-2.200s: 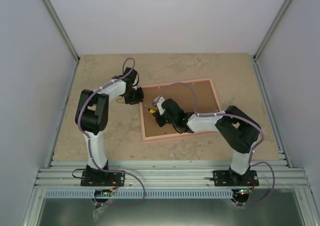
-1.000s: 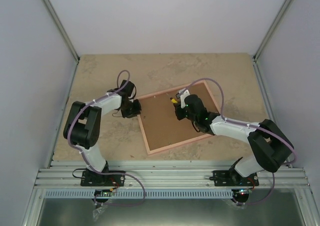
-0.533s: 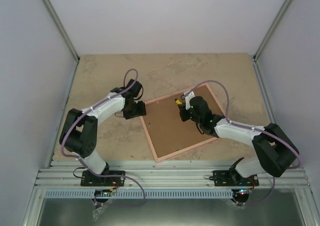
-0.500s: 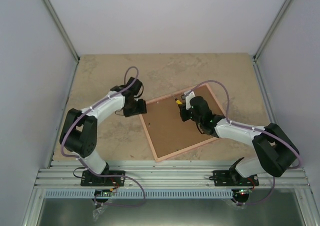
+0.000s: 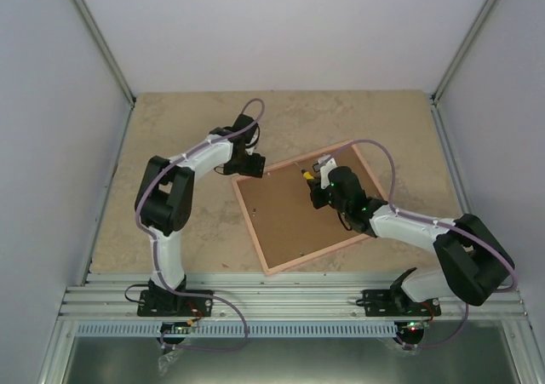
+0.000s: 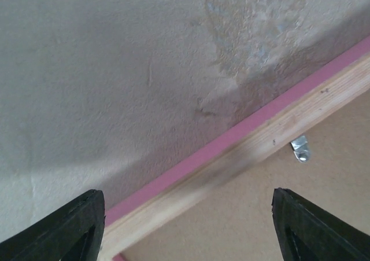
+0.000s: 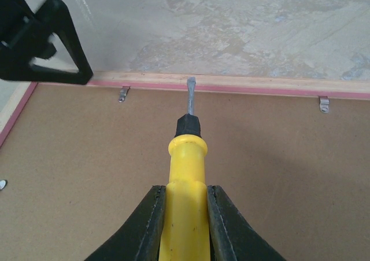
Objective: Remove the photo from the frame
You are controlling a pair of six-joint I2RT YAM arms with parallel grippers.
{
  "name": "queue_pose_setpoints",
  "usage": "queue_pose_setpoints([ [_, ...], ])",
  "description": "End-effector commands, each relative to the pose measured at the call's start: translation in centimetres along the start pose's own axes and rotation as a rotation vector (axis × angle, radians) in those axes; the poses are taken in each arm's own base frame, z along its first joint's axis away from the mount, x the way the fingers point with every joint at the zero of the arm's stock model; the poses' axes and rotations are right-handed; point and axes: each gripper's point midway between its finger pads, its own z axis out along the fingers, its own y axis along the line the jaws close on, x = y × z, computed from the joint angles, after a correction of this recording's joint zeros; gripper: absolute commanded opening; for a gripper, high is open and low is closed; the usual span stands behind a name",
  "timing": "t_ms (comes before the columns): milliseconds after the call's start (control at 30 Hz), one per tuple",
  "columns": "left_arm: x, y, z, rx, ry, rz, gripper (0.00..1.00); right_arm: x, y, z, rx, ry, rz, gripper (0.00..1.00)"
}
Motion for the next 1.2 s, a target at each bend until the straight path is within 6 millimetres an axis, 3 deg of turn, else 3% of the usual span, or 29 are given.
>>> queue_pose_setpoints([
  [0,-1.9,-1.1,0.5,0.033,-0.05,0.111,0.81,-0.9,0.0,-0.7,-0.01,-0.044,0.014,0.0],
  [267,-0.3,-1.0,3.5,0.038,0.036,0.12,0.78,-0.6,-0.2,-0.8,-0.011,-0.039,0.02,0.0],
  [500,1.4,-0.5,3.8,-0.016,0.074,0.111,0.61,-0.9,-0.1,-0.5,-0.019,-0.043,0.017,0.01],
  [700,2.8,-0.1,3.1,-0.026,0.093,0.061,0.41,-1.0,0.1,-0.6,-0.027,-0.045,0.01,0.0],
  [1033,6.8,-0.4,1.3,0.029,0.14,-0.074,0.34,-1.2,1.7,-0.1,-0.109,-0.026,-0.023,0.01],
  [1167,8.4,-0.4,1.2,0.048,0.152,-0.169,0.27,-1.1,3.5,0.3,-0.196,-0.006,-0.046,0.0],
])
